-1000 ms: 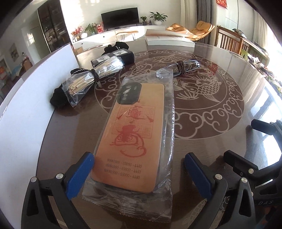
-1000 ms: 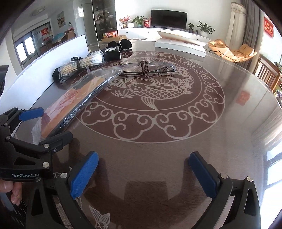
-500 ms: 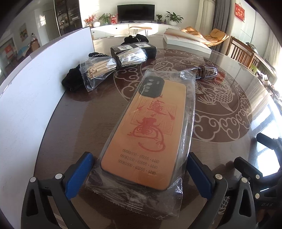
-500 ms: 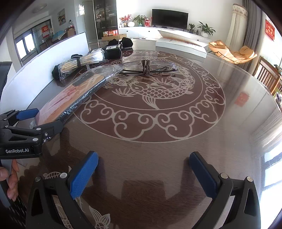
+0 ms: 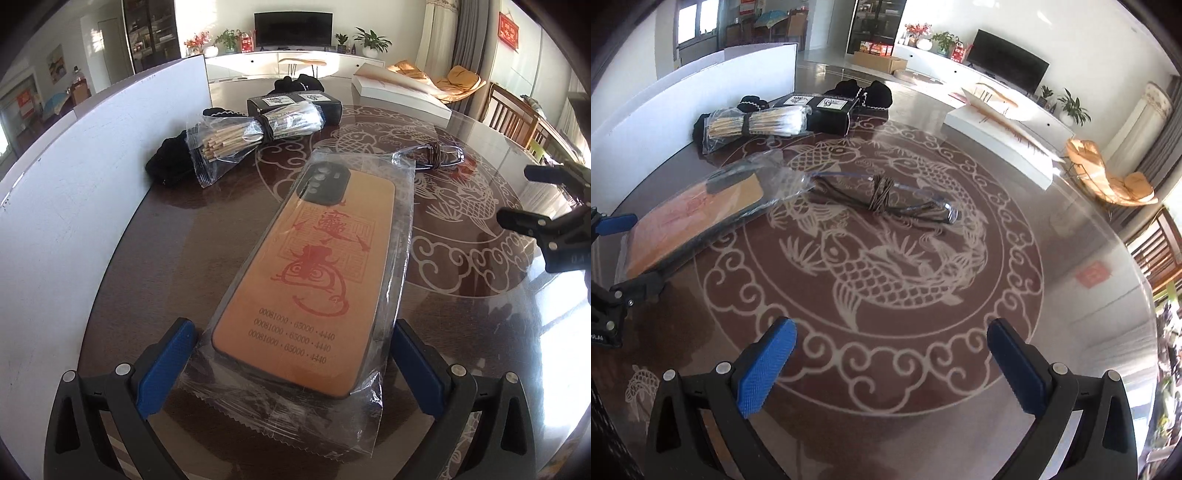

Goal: Organize objects

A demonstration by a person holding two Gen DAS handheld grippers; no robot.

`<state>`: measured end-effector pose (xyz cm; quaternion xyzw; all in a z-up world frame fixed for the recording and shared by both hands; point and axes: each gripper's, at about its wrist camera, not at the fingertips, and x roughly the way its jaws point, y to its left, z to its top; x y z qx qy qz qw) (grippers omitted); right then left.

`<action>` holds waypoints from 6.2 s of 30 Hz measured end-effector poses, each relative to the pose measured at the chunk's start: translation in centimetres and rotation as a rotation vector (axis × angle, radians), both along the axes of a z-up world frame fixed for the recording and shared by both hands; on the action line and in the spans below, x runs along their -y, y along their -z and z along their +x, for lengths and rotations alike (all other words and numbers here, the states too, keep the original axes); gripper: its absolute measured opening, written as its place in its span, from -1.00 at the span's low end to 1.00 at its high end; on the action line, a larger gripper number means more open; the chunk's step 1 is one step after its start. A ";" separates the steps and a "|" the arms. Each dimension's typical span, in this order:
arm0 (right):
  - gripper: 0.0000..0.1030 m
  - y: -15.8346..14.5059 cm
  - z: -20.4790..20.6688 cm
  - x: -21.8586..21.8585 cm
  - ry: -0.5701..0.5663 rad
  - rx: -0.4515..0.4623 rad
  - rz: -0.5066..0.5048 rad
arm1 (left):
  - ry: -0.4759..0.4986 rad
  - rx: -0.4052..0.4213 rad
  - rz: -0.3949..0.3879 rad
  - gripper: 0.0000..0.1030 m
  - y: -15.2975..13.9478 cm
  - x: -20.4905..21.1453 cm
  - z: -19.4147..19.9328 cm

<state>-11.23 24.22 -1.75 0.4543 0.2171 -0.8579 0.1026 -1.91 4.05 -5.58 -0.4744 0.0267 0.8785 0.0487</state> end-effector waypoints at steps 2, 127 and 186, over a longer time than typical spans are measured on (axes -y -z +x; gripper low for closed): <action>1.00 0.1 -3.1 1.0 -0.084 0.050 0.074 | 0.000 -0.002 0.000 1.00 0.0 0.0 0.0; 1.00 3.6 8.7 0.4 0.416 -0.028 -0.281 | -0.037 0.009 0.010 1.00 -0.1 1.0 1.3; 1.00 3.6 4.6 1.3 0.313 0.059 -0.269 | -0.115 0.000 -0.005 1.00 -0.3 2.2 1.2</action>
